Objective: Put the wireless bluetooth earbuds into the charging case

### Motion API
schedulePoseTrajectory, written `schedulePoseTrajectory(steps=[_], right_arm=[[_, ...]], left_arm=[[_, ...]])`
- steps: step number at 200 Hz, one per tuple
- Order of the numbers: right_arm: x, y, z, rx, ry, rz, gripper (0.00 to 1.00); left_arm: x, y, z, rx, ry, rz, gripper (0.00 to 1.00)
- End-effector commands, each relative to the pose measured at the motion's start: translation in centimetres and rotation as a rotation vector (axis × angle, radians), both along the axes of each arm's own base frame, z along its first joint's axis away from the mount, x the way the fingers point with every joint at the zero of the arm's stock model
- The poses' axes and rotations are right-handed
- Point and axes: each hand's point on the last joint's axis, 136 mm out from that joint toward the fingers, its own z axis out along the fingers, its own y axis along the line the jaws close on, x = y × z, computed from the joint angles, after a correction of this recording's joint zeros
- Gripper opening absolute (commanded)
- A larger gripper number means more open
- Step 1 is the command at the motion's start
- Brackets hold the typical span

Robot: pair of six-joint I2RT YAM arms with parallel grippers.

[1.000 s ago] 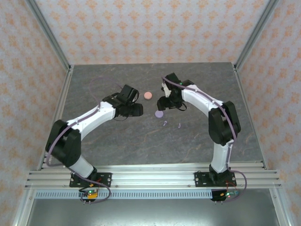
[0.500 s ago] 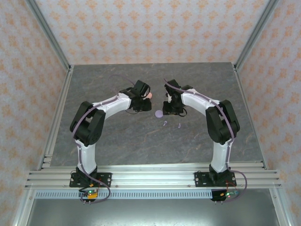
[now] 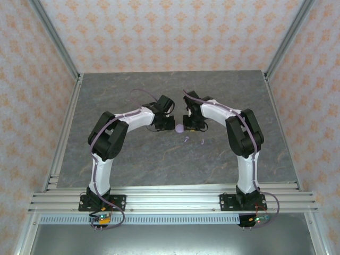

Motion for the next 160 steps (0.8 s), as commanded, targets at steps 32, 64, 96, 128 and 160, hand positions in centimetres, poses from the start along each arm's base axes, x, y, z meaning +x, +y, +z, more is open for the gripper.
schedulePoseTrajectory(steps=[32,64,96,128,160], right_arm=[[1.4,0.6,0.3,-0.012,-0.011,-0.001,0.27],[2.0,0.6,0.2,-0.029,-0.013,0.007,0.26],[2.4,0.9,0.0,-0.032,-0.003,0.025,0.27],[2.8,1.3,0.0,-0.024,0.001,0.044,0.27],[3.2,1.6,0.2,-0.019,0.004,0.057,0.28]], left_arm=[[-1.1,-1.4,0.4,-0.032,0.010,-0.051,0.18],[-2.4,-1.3,0.5,-0.038,0.023,-0.053,0.19],[-3.7,-1.6,0.6,-0.063,0.028,-0.073,0.22],[-4.5,-2.6,1.0,-0.098,0.019,-0.114,0.25],[-4.9,-2.8,1.2,-0.112,0.025,-0.133,0.26]])
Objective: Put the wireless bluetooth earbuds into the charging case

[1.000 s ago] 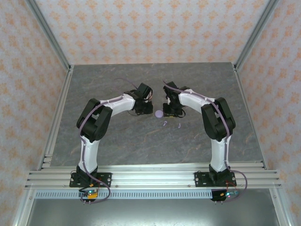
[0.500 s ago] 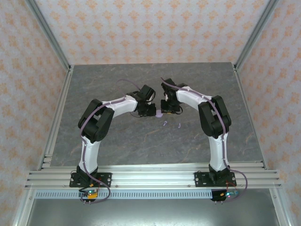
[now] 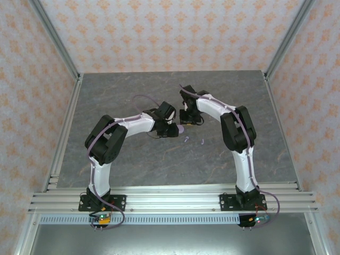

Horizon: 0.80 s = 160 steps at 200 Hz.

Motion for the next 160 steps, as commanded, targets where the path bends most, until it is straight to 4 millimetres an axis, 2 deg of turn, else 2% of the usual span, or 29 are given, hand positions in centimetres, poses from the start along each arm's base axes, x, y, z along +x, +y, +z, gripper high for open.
schedulePoseTrajectory(steps=[1,46,50,86,119,149,152,160], right_arm=[[-0.3,0.1,-0.1,-0.019,0.026,0.027,0.28],[0.5,-0.8,1.0,-0.046,-0.010,-0.005,0.33],[0.5,-1.0,1.1,-0.045,-0.012,-0.011,0.34],[0.7,-2.4,3.3,0.005,-0.051,-0.074,0.38],[-0.7,-3.1,4.3,0.059,-0.041,-0.100,0.42],[-2.2,-2.0,4.5,0.168,-0.023,-0.110,0.45],[-2.3,-1.9,4.4,0.179,-0.018,-0.114,0.46],[-2.6,-1.6,4.4,0.206,-0.011,-0.127,0.46]], left_arm=[[-0.7,-0.6,1.4,-0.039,-0.014,-0.039,0.26],[-0.6,0.7,2.2,0.019,-0.042,-0.022,0.35],[-0.5,0.6,3.6,0.004,-0.070,-0.023,0.36],[0.6,2.0,5.5,-0.007,-0.105,-0.003,0.42],[2.6,3.3,6.1,-0.035,-0.103,0.039,0.43],[4.3,2.8,6.5,-0.102,-0.105,0.046,0.45],[4.4,2.7,5.5,-0.098,-0.087,0.047,0.45],[4.8,2.5,5.3,-0.114,-0.084,0.050,0.45]])
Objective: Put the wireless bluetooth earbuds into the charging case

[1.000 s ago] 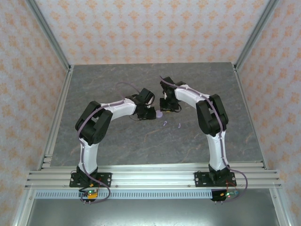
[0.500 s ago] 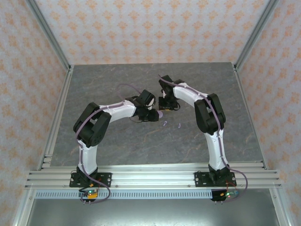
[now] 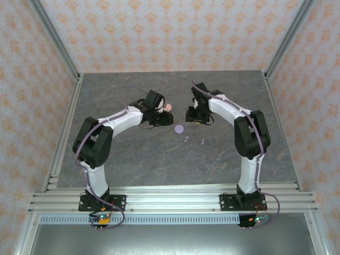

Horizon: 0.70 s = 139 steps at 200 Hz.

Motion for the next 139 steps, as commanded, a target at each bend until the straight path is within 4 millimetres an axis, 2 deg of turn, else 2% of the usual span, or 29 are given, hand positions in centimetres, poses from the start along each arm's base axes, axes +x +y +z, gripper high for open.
schedulePoseTrajectory(steps=[1,67,110,139], right_arm=[[-0.8,1.6,0.7,0.114,0.004,-0.022,0.46],[-2.3,3.1,-0.6,0.252,0.058,-0.066,0.46],[-2.4,3.5,-1.0,0.275,0.070,-0.072,0.45],[-2.1,3.7,-1.5,0.285,0.079,-0.084,0.40]], left_arm=[[1.0,-1.2,-0.5,-0.052,0.016,-0.027,0.45],[2.2,-3.3,-2.4,-0.137,0.056,-0.052,0.46],[2.3,-3.9,-3.2,-0.171,0.075,-0.055,0.48],[2.1,-4.2,-3.4,-0.188,0.081,-0.068,0.47]])
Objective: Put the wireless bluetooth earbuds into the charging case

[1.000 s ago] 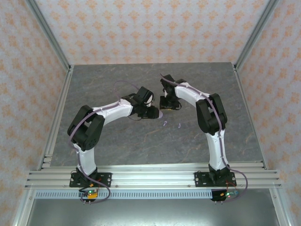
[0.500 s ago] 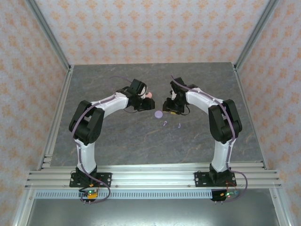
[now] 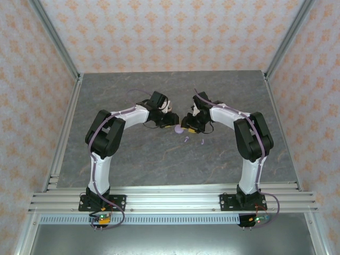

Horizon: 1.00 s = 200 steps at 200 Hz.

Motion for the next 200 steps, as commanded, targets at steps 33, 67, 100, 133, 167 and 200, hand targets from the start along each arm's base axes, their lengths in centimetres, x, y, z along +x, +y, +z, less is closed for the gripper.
schedulePoseTrajectory(steps=[33,67,100,133,167,200], right_arm=[[0.5,0.8,0.1,0.037,-0.005,-0.017,0.35],[0.7,0.8,-0.5,0.027,0.006,-0.013,0.31],[0.9,0.6,-0.9,0.004,0.013,-0.004,0.24],[1.1,0.8,-1.0,0.001,0.016,0.006,0.23],[1.4,0.7,-0.8,-0.011,0.010,0.018,0.24],[1.5,0.5,0.0,-0.025,-0.016,0.020,0.25]], left_arm=[[0.0,-1.0,-0.3,-0.072,0.018,0.008,0.45],[-1.1,-0.8,-0.8,-0.081,0.030,0.018,0.44],[-1.9,-0.7,-0.7,-0.089,0.027,0.021,0.42],[-2.5,-0.8,-0.4,-0.097,0.025,0.018,0.41],[-2.9,-1.0,0.0,-0.095,0.019,0.015,0.40],[-2.5,-0.5,0.7,-0.075,-0.005,0.040,0.44]])
